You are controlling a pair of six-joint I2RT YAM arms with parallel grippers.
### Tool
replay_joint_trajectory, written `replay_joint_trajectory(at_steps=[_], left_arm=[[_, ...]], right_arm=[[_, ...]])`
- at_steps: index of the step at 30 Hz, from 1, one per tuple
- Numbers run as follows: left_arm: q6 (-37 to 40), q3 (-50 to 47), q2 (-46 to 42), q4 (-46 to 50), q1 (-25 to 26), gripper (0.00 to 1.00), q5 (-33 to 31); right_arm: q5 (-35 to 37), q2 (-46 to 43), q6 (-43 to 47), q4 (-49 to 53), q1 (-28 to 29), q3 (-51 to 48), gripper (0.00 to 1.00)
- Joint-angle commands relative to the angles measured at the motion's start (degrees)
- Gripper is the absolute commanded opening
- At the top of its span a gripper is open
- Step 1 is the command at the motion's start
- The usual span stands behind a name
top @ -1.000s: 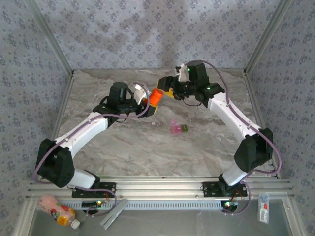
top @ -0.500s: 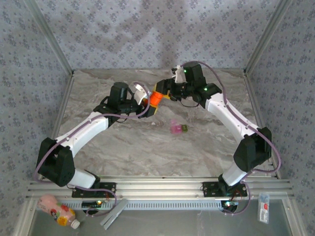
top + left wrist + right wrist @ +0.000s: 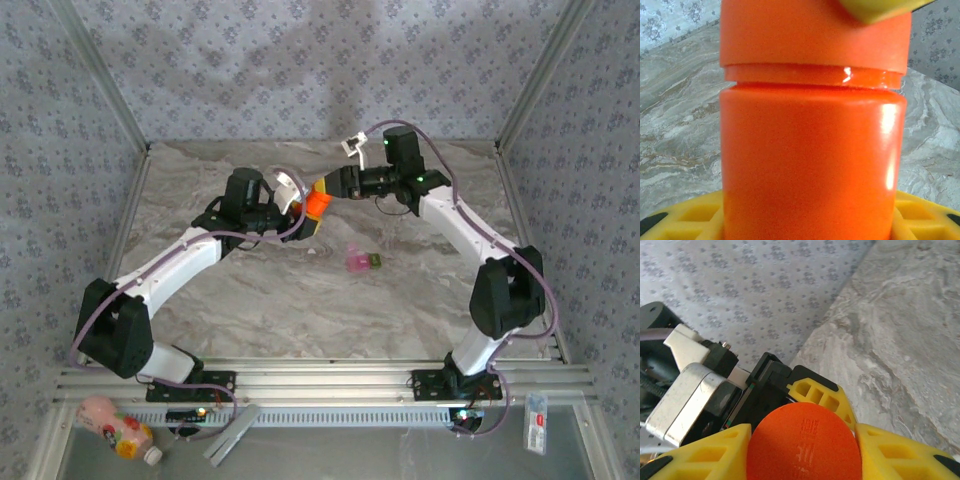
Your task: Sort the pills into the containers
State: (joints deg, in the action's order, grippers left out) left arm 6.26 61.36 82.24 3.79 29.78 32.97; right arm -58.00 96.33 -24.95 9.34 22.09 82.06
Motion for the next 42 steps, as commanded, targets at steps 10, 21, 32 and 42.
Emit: replay_joint_trajectory(at_steps=[10, 21, 32, 42], left_arm=[[0.14, 2.01, -1.20, -2.06, 0.09, 0.00, 1.06], [1.82, 3.23, -0.41, -0.41, 0.06, 0.00, 0.95], [1.53, 3.53, -0.16, -0.45, 0.06, 0.00, 1.22], [1.25, 3.63, -0.04, -0.80, 0.14, 0.00, 1.32]], right_arm=[[10.24, -7.23, -16.99, -0.55, -4.76, -1.86, 0.73], [23.80, -7.06, -17.55, 17.43, 0.94, 6.45, 0.72], [24.07, -3.24, -16.84, 17.76, 5.69, 9.34, 0.72], [23.20, -3.35, -16.18, 17.79, 7.28, 9.34, 0.70]])
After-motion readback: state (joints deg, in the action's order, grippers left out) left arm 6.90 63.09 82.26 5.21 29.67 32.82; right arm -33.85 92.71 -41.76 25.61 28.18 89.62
